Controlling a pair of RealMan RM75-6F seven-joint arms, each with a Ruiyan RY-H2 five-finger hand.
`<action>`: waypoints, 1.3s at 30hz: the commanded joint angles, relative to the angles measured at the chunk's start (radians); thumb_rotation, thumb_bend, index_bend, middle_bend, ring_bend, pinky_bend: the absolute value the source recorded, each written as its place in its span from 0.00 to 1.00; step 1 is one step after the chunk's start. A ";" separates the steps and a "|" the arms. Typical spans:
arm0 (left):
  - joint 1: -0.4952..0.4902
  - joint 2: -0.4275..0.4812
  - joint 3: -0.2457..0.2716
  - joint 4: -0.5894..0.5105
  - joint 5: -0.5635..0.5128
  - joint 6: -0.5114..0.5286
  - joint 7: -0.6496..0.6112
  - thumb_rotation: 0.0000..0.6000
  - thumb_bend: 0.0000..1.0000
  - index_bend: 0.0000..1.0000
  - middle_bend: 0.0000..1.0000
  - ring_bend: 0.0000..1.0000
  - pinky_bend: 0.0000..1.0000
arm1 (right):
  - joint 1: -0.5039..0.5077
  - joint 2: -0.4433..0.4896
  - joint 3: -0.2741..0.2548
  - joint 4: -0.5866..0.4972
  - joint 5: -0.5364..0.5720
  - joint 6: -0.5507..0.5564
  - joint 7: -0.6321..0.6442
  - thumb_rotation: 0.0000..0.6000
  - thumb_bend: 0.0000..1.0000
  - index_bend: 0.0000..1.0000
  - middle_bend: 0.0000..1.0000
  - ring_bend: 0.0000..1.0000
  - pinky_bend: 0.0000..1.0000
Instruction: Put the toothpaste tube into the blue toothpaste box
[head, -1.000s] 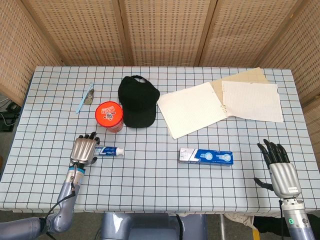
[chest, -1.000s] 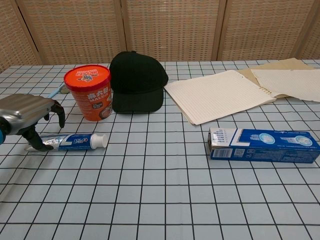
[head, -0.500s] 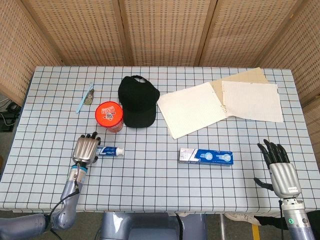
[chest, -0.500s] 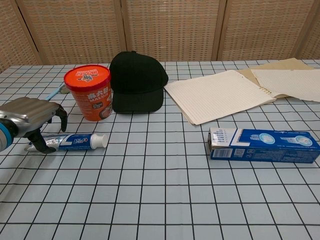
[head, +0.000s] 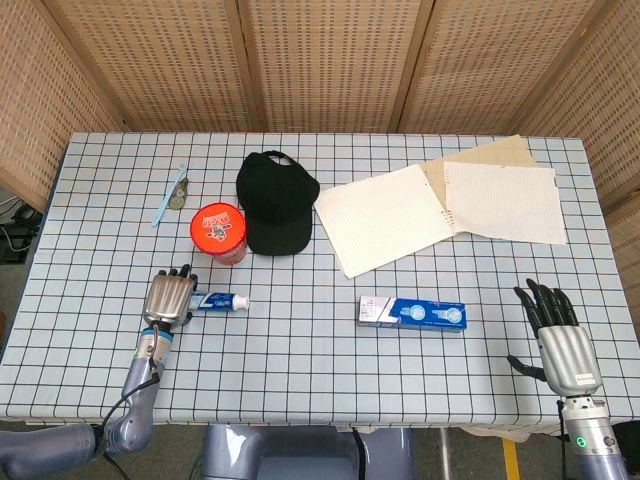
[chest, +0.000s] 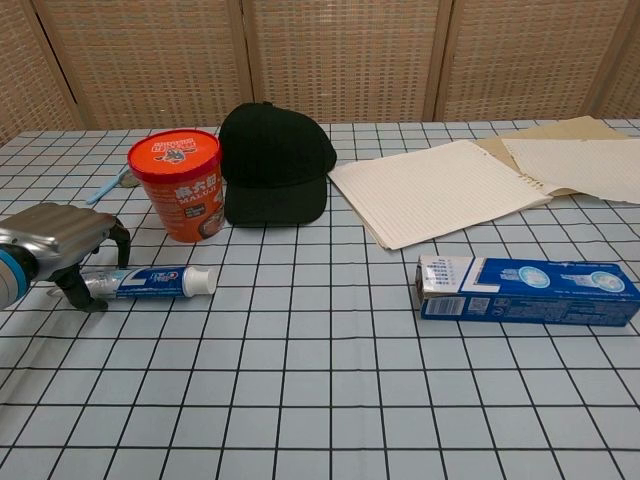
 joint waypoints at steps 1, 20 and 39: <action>-0.004 -0.006 0.004 0.006 -0.001 -0.001 0.000 1.00 0.23 0.43 0.22 0.30 0.34 | 0.000 0.000 0.000 0.000 0.000 0.000 0.000 1.00 0.19 0.05 0.00 0.00 0.00; 0.029 -0.013 0.070 0.072 0.295 0.114 -0.198 1.00 0.56 0.86 0.62 0.62 0.57 | 0.000 0.001 -0.001 -0.001 -0.003 0.002 0.003 1.00 0.19 0.05 0.00 0.00 0.00; 0.057 0.232 0.082 -0.166 0.525 0.181 -0.356 1.00 0.56 0.86 0.62 0.62 0.57 | 0.034 -0.036 -0.010 -0.048 -0.002 -0.065 -0.029 1.00 0.19 0.23 0.01 0.00 0.14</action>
